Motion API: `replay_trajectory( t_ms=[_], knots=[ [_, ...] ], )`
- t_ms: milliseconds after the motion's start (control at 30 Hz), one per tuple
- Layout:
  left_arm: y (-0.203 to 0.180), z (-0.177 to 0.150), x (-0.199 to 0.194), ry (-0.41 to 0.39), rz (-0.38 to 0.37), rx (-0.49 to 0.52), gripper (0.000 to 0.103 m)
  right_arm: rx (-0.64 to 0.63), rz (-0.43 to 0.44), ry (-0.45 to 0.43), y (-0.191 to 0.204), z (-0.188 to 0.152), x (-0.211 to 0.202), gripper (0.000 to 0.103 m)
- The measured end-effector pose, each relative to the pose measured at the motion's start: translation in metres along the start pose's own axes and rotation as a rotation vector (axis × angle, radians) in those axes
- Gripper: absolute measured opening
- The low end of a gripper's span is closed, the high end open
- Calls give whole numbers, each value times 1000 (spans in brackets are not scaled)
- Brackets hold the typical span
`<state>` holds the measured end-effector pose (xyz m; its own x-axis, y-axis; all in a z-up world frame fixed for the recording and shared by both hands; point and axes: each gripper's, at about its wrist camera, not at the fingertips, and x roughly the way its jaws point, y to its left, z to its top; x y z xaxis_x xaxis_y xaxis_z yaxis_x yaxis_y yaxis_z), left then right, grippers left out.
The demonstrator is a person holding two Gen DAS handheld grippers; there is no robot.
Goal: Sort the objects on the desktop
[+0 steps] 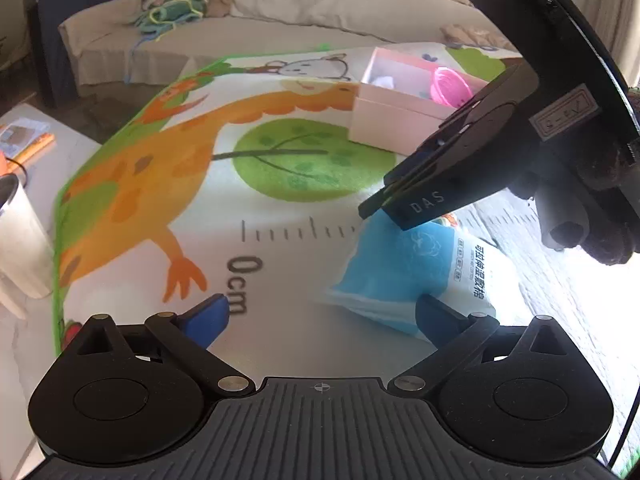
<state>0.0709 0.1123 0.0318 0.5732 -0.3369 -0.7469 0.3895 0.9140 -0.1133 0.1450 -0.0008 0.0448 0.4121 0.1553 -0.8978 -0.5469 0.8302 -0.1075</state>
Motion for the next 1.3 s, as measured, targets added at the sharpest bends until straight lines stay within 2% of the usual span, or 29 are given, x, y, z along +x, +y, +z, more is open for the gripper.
replay_trajectory(
  t_ms=[267, 367, 500, 667, 767, 833, 933, 1033, 1100, 1233, 1300],
  knots=[
    [-50, -9, -19, -9, -92, 51, 102, 67, -22, 15, -20, -73, -36, 34],
    [-71, -10, -15, 2, -102, 74, 103, 100, -48, 6, -33, -97, -44, 35],
    [-95, -10, 0, 30, -101, 85, 103, 147, -71, -5, -49, -123, -50, 46],
    [-102, -10, 1, 13, -18, 169, 103, 263, -80, -42, -80, -154, -68, 56],
    [-87, -6, 4, 12, 145, 180, 103, 282, -116, -97, -90, -171, -87, 64],
    [-70, -2, 3, 18, 196, 134, 103, 303, -125, -121, -95, -180, -96, 65],
    [-52, 6, -13, 11, 118, 26, 103, 340, -98, -142, -100, -190, -104, 66],
    [-60, 10, -25, 2, 19, -14, 103, 340, -69, -143, -97, -198, -102, 69],
    [-79, 9, -24, 14, -49, 5, 103, 334, -94, -117, -92, -201, -94, 69],
    [-123, 3, -15, 36, -148, 77, 103, 368, -89, -108, -95, -218, -92, 69],
    [-140, 2, -6, 42, -158, 84, 103, 365, -127, -131, -96, -226, -101, 70]
  ],
)
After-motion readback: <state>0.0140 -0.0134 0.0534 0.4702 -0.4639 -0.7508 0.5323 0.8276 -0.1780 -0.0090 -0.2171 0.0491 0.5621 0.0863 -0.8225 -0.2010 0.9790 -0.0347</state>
